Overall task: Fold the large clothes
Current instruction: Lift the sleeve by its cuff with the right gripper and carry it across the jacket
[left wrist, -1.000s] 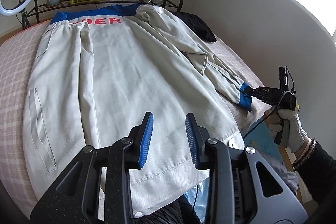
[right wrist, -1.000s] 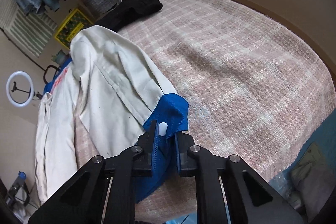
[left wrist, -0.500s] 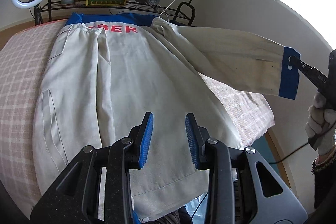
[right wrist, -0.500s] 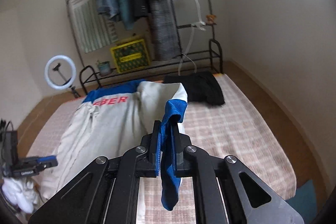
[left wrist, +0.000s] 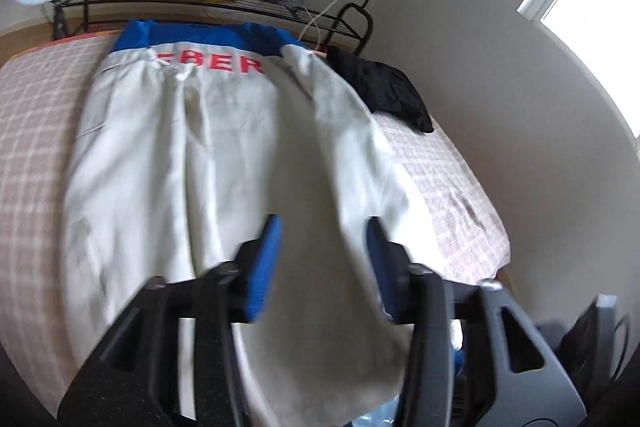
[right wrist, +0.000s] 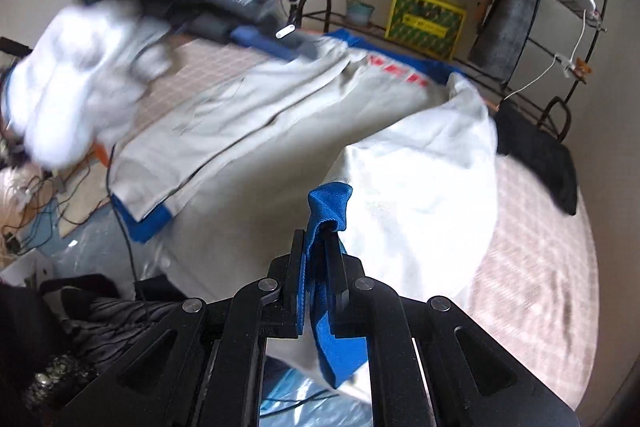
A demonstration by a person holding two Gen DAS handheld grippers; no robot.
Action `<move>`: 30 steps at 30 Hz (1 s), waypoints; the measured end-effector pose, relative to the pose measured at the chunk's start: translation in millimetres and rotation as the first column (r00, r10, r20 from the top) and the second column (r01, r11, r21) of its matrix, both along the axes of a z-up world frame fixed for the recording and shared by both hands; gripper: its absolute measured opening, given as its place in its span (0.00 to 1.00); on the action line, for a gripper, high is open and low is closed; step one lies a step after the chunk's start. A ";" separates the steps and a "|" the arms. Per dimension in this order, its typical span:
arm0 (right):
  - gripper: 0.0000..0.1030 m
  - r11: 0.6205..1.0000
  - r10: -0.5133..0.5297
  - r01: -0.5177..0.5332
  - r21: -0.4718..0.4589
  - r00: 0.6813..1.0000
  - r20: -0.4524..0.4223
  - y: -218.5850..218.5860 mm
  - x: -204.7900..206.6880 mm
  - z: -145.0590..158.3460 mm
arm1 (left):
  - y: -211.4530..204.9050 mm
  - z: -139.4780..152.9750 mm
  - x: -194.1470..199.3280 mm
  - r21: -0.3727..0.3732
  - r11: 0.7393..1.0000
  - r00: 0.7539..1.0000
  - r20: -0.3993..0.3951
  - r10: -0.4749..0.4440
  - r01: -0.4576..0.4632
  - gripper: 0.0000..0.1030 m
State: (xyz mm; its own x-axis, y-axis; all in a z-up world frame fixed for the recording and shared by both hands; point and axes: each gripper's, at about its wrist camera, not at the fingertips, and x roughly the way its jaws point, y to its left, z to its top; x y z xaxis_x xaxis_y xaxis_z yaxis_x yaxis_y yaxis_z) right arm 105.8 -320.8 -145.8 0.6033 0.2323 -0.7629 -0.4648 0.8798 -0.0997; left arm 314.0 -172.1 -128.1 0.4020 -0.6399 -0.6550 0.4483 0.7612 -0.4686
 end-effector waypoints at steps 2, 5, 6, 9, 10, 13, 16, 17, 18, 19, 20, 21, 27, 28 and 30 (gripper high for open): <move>0.07 1.000 -0.002 0.002 0.015 1.000 -0.010 1.3 -6.5 -6.5 | -12.4 -8.1 30.1 -0.006 1.000 1.000 -0.025 -0.003 0.003 0.57; 0.07 1.000 -0.005 0.005 0.030 1.000 -0.015 0.9 -17.3 -10.2 | -41.8 -24.7 70.2 0.049 0.999 0.999 -0.045 -0.001 0.003 0.57; 0.07 0.999 -0.007 0.007 0.041 1.000 -0.018 -0.9 -20.5 -10.3 | -51.4 -36.0 85.4 0.061 0.998 0.997 -0.075 0.003 0.001 0.57; 0.07 0.999 0.011 -0.010 0.041 1.000 -0.020 -3.7 -24.7 -10.0 | -61.1 -68.7 113.5 0.067 0.997 0.986 -0.163 0.042 -0.032 0.57; 0.07 0.999 0.015 -0.014 0.030 1.000 -0.022 -6.9 -23.1 -10.5 | -62.9 -77.5 120.0 0.067 0.997 0.982 -0.179 0.055 -0.043 0.57; 0.07 0.994 0.021 -0.016 0.106 0.998 -0.051 -23.4 -25.2 -7.3 | -62.4 -100.3 137.3 0.055 0.995 0.970 -0.224 0.094 -0.084 0.57; 0.07 0.991 0.003 0.003 0.132 0.999 -0.047 -32.0 -26.0 -2.1 | -56.6 -115.2 150.8 0.004 0.992 0.956 -0.266 0.125 -0.129 0.57; 0.06 0.989 0.006 0.001 0.148 0.999 -0.043 -35.4 -26.9 -0.9 | -54.6 -117.9 154.0 -0.021 0.989 0.952 -0.276 0.132 -0.143 0.57; 0.06 0.981 -0.001 0.009 0.192 0.999 -0.046 -42.8 -25.4 0.1 | -53.1 -119.6 157.0 -0.044 0.987 0.950 -0.282 0.138 -0.156 0.57; 0.06 0.971 -0.024 0.037 0.234 0.998 -0.058 -50.4 -23.3 1.2 | -52.4 -120.1 159.2 -0.058 0.985 0.948 -0.284 0.142 -0.165 0.57; 0.06 0.965 -0.047 0.061 0.254 0.997 -0.062 -56.6 -22.2 0.2 | -52.9 -119.3 159.6 -0.065 0.984 0.949 -0.283 0.142 -0.166 0.57; 0.06 0.959 -0.059 0.073 0.273 0.996 -0.060 -62.0 -19.9 0.9 | -53.5 -119.0 160.8 -0.061 0.985 0.950 -0.280 0.141 -0.164 0.57; 0.06 0.956 -0.094 0.098 0.275 0.995 -0.027 -63.3 -8.3 5.0 | -54.8 -96.8 160.8 0.067 0.983 0.975 -0.133 0.180 -0.172 0.44; 0.06 0.965 -0.077 0.085 0.248 0.996 -0.040 -56.2 -5.5 0.5 | -52.6 -91.8 159.2 0.079 0.981 0.977 -0.109 0.184 -0.176 0.44; 0.08 0.983 -0.057 0.067 0.173 0.996 -0.062 -42.5 -4.8 -9.6 | -47.3 -81.6 151.4 0.065 0.983 0.980 -0.089 0.178 -0.172 0.44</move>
State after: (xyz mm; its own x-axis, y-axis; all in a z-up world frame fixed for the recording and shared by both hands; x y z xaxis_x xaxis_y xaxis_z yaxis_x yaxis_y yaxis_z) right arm 101.0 -363.3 -155.3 0.5781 0.3281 -0.7471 -0.4092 0.9087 0.0824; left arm 465.5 -219.4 -209.8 0.4390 -0.5256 -0.7287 0.2616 0.8506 -0.4561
